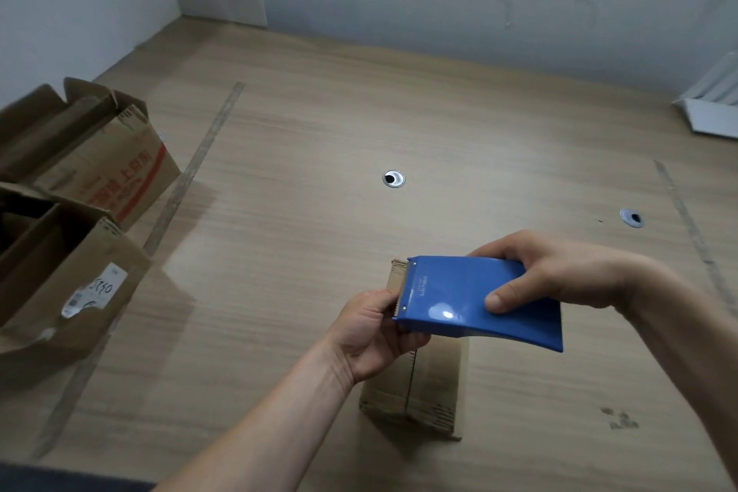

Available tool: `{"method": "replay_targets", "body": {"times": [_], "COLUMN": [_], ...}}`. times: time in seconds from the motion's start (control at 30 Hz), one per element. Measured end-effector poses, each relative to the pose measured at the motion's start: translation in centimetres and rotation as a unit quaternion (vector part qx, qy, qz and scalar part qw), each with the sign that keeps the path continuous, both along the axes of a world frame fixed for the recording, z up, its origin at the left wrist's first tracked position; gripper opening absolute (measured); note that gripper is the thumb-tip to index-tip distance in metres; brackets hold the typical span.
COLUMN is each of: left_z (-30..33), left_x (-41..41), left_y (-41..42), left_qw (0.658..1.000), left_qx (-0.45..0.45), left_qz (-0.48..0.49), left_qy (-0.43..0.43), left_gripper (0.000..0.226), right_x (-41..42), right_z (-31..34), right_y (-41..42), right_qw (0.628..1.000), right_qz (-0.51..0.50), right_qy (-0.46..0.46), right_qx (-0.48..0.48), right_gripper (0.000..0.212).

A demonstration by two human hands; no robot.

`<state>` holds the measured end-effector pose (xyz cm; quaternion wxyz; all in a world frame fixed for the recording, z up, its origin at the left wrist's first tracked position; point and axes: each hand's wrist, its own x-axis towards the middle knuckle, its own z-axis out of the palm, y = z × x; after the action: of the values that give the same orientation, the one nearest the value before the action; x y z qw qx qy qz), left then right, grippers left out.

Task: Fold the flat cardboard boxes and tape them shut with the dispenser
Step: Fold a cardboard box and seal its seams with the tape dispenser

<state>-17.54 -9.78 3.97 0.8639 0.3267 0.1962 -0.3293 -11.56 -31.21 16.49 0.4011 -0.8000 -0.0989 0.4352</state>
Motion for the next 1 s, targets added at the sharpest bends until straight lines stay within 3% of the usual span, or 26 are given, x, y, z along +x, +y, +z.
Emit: {"method": "replay_targets", "body": {"times": [0.3, 0.43, 0.6, 1.0], "left_z": [-0.3, -0.8, -0.4, -2.2], "left_x": [0.2, 0.7, 2.2, 3.6], "left_y": [0.8, 0.4, 1.3, 2.3], "left_qw": [0.998, 0.998, 0.963, 0.905], "left_qx": [-0.058, 0.060, 0.266, 0.416], "left_qz": [-0.008, -0.010, 0.013, 0.028], "left_qy": [0.008, -0.007, -0.050, -0.080], "left_gripper": [0.024, 0.021, 0.029, 0.028], "right_x": [0.6, 0.8, 0.3, 0.1], "right_z": [-0.4, -1.0, -1.8, -2.0], "right_y": [0.1, 0.1, -1.2, -8.4], "right_qw": [1.000, 1.000, 1.000, 0.995], "right_qz": [0.005, 0.005, -0.002, -0.050], "right_qy": [0.011, 0.015, 0.019, 0.046], "right_qx": [0.014, 0.007, -0.008, -0.078], "right_gripper": [0.062, 0.064, 0.054, 0.063]}}
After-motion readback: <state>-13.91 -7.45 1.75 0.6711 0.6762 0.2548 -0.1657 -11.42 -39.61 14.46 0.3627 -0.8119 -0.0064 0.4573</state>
